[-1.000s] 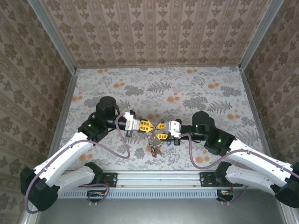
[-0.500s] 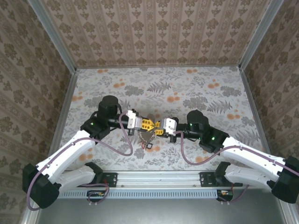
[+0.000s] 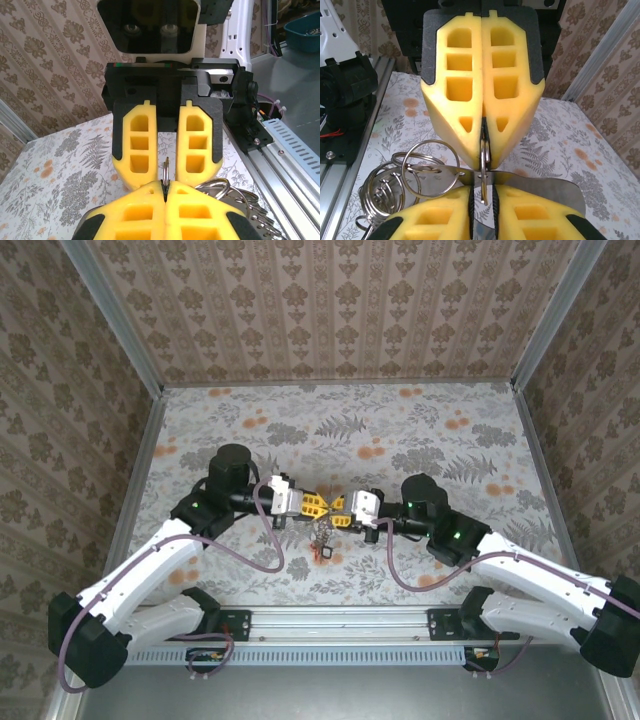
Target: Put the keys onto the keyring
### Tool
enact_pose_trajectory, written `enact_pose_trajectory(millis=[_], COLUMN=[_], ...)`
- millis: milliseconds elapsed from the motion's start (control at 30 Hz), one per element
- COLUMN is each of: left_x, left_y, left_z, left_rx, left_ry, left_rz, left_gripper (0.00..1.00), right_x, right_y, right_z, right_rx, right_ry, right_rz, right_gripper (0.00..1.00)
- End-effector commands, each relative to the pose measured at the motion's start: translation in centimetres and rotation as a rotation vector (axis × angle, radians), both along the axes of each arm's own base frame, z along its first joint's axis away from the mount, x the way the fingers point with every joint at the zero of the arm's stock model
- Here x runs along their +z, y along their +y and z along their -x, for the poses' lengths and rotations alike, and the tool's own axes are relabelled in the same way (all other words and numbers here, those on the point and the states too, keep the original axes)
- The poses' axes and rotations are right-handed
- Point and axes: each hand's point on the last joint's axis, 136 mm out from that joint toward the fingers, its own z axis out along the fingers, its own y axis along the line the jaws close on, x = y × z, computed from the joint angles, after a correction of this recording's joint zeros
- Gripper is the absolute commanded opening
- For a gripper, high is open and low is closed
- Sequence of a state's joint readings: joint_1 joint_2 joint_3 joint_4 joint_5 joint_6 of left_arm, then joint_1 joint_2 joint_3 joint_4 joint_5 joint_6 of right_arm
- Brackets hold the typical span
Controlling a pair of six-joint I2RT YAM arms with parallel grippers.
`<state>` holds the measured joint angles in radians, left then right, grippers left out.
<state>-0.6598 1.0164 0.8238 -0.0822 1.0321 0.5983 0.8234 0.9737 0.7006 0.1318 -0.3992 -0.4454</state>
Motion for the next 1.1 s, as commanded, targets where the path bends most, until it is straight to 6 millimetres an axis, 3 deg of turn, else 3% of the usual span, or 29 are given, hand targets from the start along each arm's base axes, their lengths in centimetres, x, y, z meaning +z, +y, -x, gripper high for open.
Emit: enact_pose_trajectory(millis=[0, 500, 633, 700, 733, 800, 833, 867, 1033, 1067], left_x=[0.5, 0.4, 0.2, 0.3, 0.3, 0.4, 0.4, 0.4, 0.3, 0.2], left_y=[0.1, -0.3, -0.4, -0.5, -0.4, -0.2, 0.0, 0.4, 2.1, 2.3], left_z=[0.6, 0.2, -0.1, -0.3, -0.3, -0.5, -0.5, -0.5, -1.5, -2.8], left_rx=[-0.032, -0.031, -0.017, -0.006, 0.000, 0.029, 0.037, 0.047, 0.163, 0.255], left_ry=[-0.007, -0.002, 0.003, 0.011, 0.016, 0.020, 0.020, 0.023, 0.085, 0.156], left_rz=[0.011, 0.006, 0.001, 0.002, -0.001, -0.018, -0.027, -0.040, -0.096, -0.117], left_gripper=[0.00, 0.00, 0.00, 0.01, 0.08, 0.38, 0.74, 1.00, 1.00, 1.00], right_x=[4.0, 4.4, 4.3, 4.0, 3.8, 3.6, 3.7, 3.8, 3.0, 2.8], right_y=[-0.1, 0.0, 0.1, 0.0, -0.1, -0.5, -0.7, -1.0, -1.5, -1.7], right_z=[0.3, 0.4, 0.5, 0.6, 0.7, 0.7, 0.5, 0.4, 0.2, 0.1], right_rx=[0.012, 0.017, 0.027, 0.031, 0.036, 0.025, 0.014, 0.003, 0.009, 0.009], right_ry=[-0.061, -0.058, -0.055, -0.061, -0.072, -0.125, -0.163, -0.207, -0.359, -0.388], right_rz=[-0.087, -0.134, -0.126, -0.108, -0.095, -0.064, -0.056, -0.044, 0.074, 0.093], right_gripper=[0.19, 0.17, 0.00, 0.00, 0.00, 0.00, 0.00, 0.00, 0.00, 0.00])
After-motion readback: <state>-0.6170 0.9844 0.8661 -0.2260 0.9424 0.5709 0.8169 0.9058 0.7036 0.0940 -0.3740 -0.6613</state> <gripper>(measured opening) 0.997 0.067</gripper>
